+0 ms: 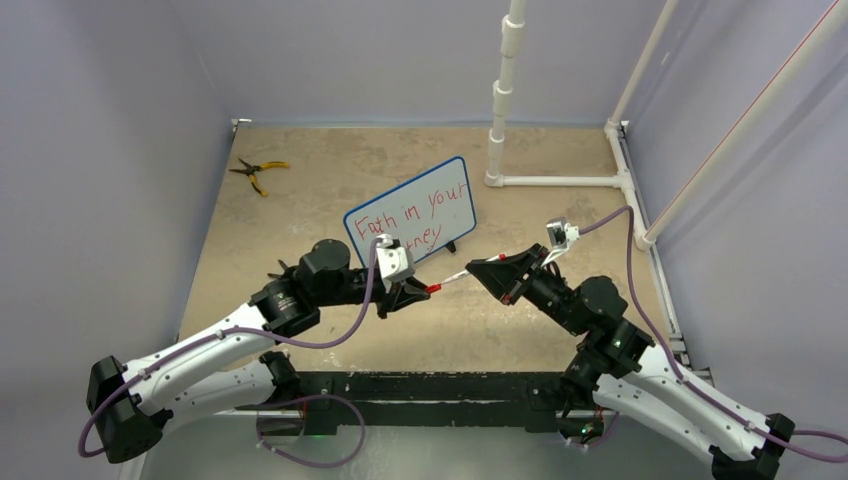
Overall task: Write a sentence on the whiteboard
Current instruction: Close the whiteboard marker at the center of the board.
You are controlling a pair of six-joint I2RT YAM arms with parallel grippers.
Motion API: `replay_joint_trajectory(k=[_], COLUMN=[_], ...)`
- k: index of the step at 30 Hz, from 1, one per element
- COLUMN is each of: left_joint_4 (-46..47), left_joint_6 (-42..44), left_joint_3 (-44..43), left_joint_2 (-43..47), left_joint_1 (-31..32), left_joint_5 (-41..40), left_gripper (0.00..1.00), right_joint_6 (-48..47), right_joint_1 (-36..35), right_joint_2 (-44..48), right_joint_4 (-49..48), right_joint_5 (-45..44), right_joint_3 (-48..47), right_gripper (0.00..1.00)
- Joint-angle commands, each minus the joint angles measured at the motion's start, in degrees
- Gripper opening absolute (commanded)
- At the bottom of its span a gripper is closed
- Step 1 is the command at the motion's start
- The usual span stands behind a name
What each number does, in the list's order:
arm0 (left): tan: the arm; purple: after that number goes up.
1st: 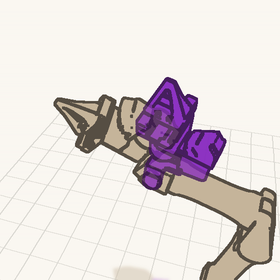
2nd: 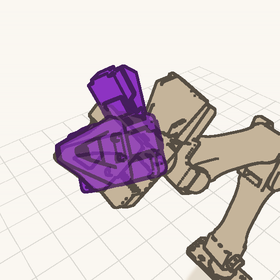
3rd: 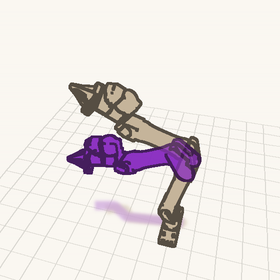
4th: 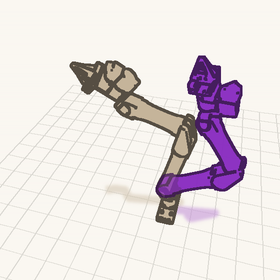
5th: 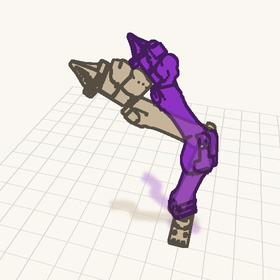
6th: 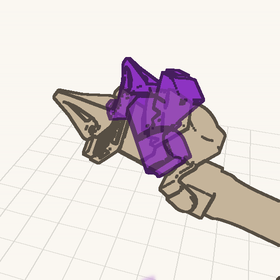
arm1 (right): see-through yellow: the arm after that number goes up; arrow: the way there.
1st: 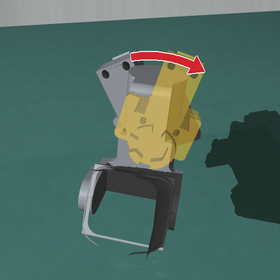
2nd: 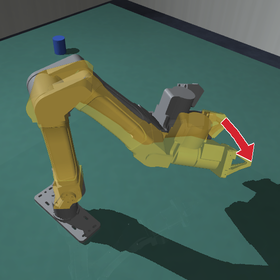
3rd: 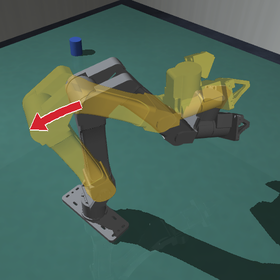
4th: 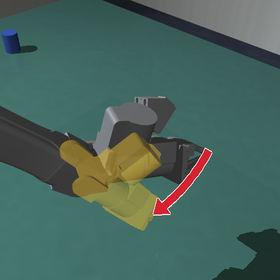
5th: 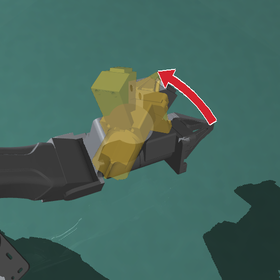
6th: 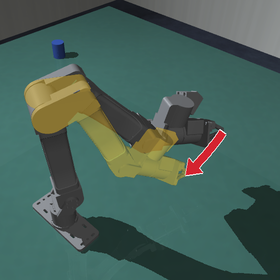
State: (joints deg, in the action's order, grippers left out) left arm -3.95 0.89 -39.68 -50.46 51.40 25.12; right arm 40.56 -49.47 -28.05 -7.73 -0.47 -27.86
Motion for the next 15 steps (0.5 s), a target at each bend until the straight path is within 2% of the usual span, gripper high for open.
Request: replay_joint_trajectory(k=[1, 15], left_joint_4=[2.2, 2.4], left_joint_6=[-0.4, -0.4], left_joint_3=[0.2, 0.3], left_joint_2=[1.2, 1.2], left_joint_1=[-0.3, -0.3], left_joint_5=[0.0, 0.1], left_gripper=[0.00, 0.00], right_joint_6=[0.0, -0.2], right_joint_1=[0.2, 0.2], right_joint_2=[0.6, 0.4], right_joint_4=[-0.8, -1.5], right_joint_5=[0.2, 0.4], right_joint_3=[-1.9, -1.9], right_gripper=[0.00, 0.00])
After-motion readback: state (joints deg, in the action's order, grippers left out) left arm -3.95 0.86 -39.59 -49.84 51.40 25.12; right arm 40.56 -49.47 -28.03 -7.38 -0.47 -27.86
